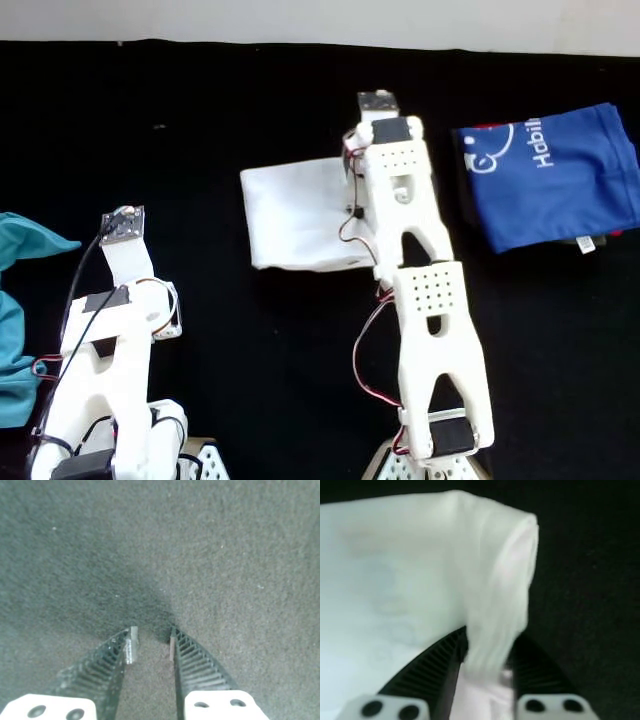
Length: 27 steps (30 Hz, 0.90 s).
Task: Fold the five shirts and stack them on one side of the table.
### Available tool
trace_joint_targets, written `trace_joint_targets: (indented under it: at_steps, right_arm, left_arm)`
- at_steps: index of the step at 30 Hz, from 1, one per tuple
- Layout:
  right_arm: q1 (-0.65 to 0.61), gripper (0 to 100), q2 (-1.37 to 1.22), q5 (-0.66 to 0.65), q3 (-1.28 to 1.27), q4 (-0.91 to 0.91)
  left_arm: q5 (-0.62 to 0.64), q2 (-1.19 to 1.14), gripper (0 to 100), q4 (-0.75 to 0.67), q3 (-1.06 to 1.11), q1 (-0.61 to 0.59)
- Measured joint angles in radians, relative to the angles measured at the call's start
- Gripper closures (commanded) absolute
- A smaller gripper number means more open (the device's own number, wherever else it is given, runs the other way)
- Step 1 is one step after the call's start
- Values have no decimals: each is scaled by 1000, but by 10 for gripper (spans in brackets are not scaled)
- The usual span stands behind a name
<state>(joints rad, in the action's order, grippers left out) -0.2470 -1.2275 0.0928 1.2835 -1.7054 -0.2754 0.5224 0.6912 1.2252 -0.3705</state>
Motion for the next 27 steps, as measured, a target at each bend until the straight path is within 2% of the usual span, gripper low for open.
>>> trace_joint_targets:
  at_steps: [10,20,27]
  right_arm:
    - [68,993,41,-83,129,-46]
    - [107,993,586,-269,-319,-48]
    - [252,993,872,-425,-407,-48]
  left_arm:
    - [0,0,878,0,0,0]
    - [0,0,878,0,0,0]
    - [0,0,878,0,0,0]
